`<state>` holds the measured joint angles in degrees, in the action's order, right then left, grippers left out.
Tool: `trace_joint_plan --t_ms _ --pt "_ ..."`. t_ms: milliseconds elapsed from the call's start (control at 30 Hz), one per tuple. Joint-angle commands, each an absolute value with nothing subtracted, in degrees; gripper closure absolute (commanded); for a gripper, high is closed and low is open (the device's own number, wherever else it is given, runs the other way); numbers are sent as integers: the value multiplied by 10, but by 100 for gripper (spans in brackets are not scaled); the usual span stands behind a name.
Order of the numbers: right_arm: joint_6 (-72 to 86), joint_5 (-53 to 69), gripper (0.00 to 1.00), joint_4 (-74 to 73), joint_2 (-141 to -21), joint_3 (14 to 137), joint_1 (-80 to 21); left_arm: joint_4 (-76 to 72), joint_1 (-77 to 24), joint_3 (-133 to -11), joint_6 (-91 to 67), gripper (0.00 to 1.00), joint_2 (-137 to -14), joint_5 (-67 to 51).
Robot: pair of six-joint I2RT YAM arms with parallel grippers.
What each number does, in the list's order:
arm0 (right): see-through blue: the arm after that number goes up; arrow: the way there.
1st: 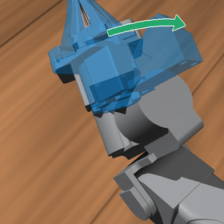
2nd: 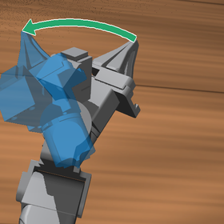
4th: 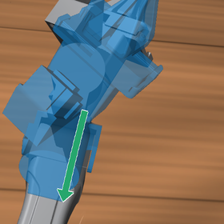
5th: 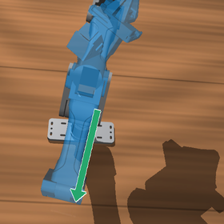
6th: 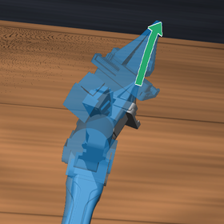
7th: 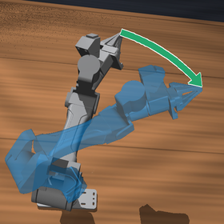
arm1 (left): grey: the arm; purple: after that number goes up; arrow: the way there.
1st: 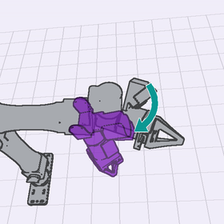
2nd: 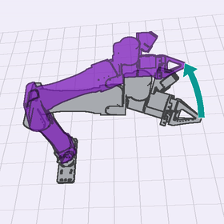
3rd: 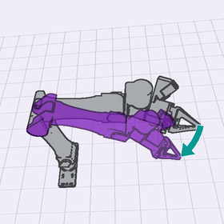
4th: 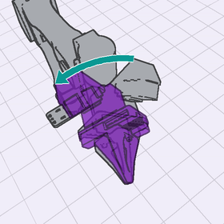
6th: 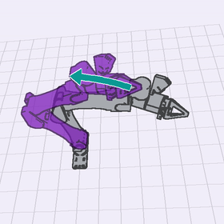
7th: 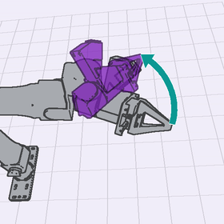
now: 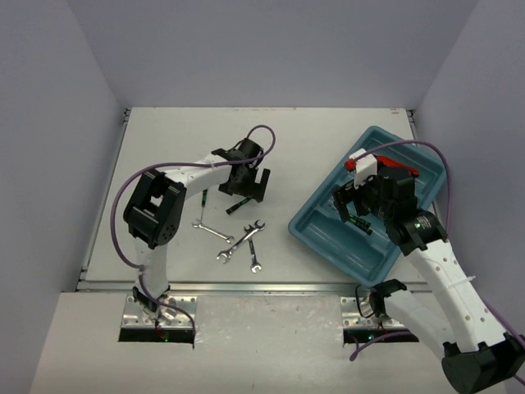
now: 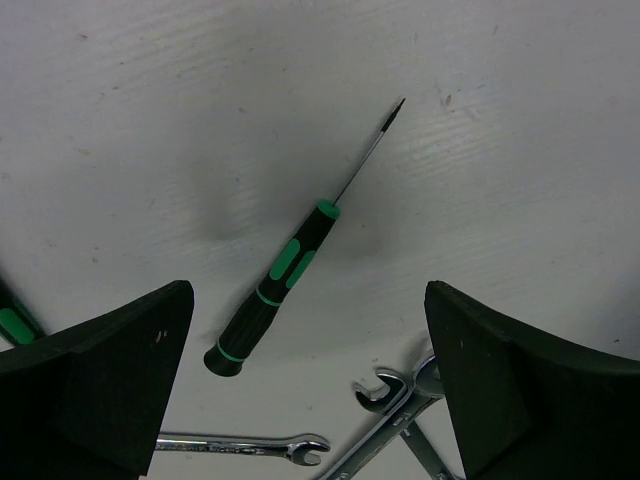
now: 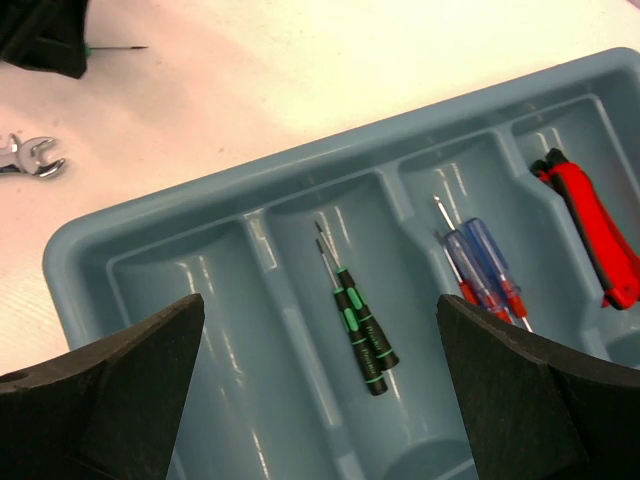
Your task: Sort the tools into containers
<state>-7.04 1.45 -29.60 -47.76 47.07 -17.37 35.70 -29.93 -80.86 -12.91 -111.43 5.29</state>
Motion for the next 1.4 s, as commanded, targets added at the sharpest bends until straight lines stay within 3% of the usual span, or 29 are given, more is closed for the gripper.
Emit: trace_joint_plan --t_ms 0,67,167,267,400,467,533,600,700,767,900,1033,1200,1367 --pt "-32 59 1 -251 -447 455 -172 369 -279 -820 -74 5 -1153 -30" --pt "-10 61 1 -246 -434 449 -172 382 -278 -829 -76 9 -1174 -49" --pt "24 47 1 -247 -424 451 -174 381 -278 -818 -89 27 -1201 -38" --pt "36 69 1 -248 -424 452 -174 383 -278 -817 -97 49 -1217 -9" --pt "77 112 1 -234 -436 453 -174 378 -278 -820 -119 88 -1234 34" --pt "120 151 1 -221 -443 448 -174 357 -277 -815 -132 100 -1224 46" --pt "172 205 1 -192 -447 432 -174 349 -276 -815 -149 100 -1212 56" --pt "248 368 1 -99 -448 375 -174 342 -276 -825 -174 100 -1194 85" --pt "394 436 1 125 -455 269 -190 317 -276 -811 -226 100 -1137 80" --pt "418 421 1 223 -490 242 -212 258 -278 -767 -281 100 -1052 51" --pt "390 368 1 234 -578 284 -279 72 -282 -626 -360 100 -898 -77" --pt "424 343 4 297 -681 327 -305 12 -299 -568 -410 100 -829 -126" --pt "406 282 18 264 -745 392 -318 -35 -328 -549 -438 100 -800 -152" --pt "384 242 41 222 -783 436 -328 -69 -337 -528 -457 100 -780 -179"
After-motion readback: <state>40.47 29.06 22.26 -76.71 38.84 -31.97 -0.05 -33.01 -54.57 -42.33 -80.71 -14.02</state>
